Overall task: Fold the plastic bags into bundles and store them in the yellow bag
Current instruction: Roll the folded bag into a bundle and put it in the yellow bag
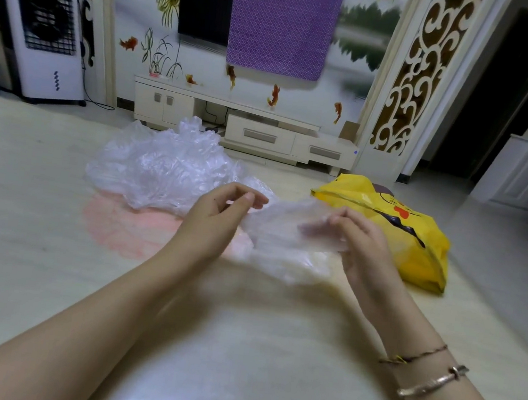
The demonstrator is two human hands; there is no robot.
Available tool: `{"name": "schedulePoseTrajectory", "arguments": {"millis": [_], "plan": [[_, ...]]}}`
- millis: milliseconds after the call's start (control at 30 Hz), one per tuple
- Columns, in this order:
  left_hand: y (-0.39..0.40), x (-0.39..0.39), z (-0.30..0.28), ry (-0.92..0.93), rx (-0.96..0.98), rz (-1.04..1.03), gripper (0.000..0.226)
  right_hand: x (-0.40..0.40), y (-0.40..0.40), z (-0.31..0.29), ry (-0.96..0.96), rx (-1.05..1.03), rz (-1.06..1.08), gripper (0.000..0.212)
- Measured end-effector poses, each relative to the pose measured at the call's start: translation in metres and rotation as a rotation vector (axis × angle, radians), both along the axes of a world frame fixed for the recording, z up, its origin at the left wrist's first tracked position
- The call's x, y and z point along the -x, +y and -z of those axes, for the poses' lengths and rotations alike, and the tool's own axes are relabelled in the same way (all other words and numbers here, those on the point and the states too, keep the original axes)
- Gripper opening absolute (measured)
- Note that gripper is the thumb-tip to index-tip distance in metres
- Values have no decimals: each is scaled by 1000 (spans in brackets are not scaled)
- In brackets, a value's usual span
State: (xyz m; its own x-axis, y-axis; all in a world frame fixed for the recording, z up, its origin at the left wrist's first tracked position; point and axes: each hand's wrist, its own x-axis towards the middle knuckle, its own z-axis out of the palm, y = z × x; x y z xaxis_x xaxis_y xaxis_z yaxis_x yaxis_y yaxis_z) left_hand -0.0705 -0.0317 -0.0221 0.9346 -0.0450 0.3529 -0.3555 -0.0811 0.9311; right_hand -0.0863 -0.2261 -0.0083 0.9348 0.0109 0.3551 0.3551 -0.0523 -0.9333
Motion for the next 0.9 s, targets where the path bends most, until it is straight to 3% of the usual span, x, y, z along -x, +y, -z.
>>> {"name": "schedulePoseTrajectory", "arguments": {"millis": [67, 133, 233, 333, 400, 500, 600, 633, 800, 900], "plan": [[-1, 0, 0, 69, 23, 56, 26, 1, 0, -3, 82, -222, -41, 28], [-4, 1, 2, 149, 61, 170, 26, 0, 1, -2, 127, -233, 5, 26], [-9, 7, 8, 243, 83, 377, 20, -3, 3, 7, 136, -103, 140, 19], [-14, 13, 9, 303, 87, 559, 21, -7, 7, 15, 53, 160, 352, 9], [-16, 13, 9, 340, 99, 602, 30, -9, 10, 20, -21, 315, 436, 16], [-18, 10, 12, 377, 132, 574, 42, -9, 17, 23, -123, 447, 454, 20], [-19, 9, 14, 361, 183, 484, 17, -8, 23, 23, -194, 531, 432, 16], [-19, 10, 13, 346, 196, 456, 19, -8, 24, 23, -191, 541, 424, 16], [-14, 7, 8, 307, 339, 286, 39, -7, 23, 19, -68, 415, 363, 26], [-10, 4, 8, 279, 343, 219, 16, -2, 28, 18, 20, 430, 254, 28]]}}
